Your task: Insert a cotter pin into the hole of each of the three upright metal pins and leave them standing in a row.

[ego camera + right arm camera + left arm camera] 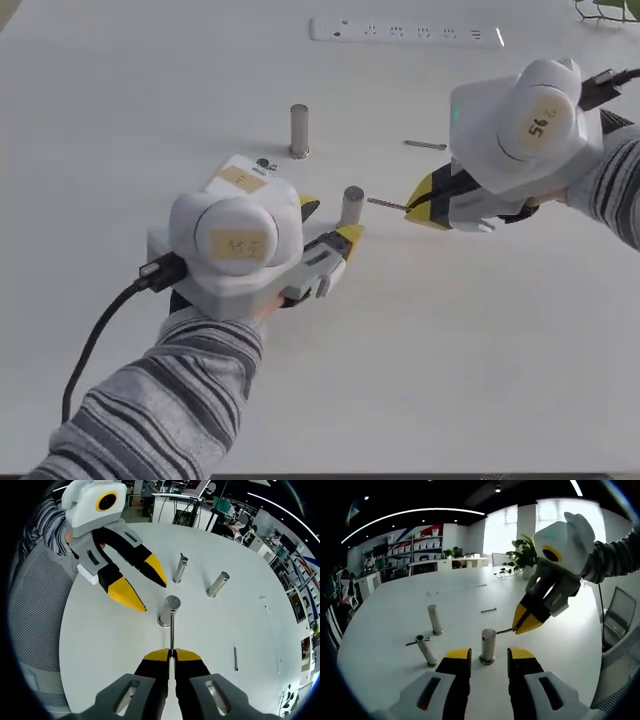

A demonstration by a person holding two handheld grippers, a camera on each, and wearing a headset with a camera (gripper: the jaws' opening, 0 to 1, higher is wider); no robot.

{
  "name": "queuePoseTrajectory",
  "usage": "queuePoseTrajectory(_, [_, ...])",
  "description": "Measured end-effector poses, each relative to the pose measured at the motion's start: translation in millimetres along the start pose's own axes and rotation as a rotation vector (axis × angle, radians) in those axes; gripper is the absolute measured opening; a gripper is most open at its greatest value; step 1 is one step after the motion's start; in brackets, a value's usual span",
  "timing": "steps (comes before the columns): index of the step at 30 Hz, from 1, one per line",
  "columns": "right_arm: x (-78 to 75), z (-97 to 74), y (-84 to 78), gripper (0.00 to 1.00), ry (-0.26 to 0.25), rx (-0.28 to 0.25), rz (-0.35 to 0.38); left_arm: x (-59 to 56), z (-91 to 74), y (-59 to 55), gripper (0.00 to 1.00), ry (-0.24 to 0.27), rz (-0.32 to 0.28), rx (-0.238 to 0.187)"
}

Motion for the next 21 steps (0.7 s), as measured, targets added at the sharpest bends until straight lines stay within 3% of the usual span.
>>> queuePoseTrajectory(9, [-2.0, 2.7, 1.8, 0.0, 0.008, 0.002, -0.009, -1.2, 23.0, -11.3, 0.22, 0.029, -0.024, 0.026])
queuePoseTrajectory(21, [1.1, 3.6, 8.9, 0.0, 0.027, 0.003, -0.038, -0.6, 29.3, -19.0, 0.15, 0.045, -0.034, 0.053])
Point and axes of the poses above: the centre of the closed fingertips' face, and the gripper's own axes: z roughly forward along the fingers, x roughly to its left, y roughly out of its top, the point moved 2 cm from there along -z, roughly backward along the fingers, and after that the axes turned 14 degrees about -x, right-handed, at the moved point
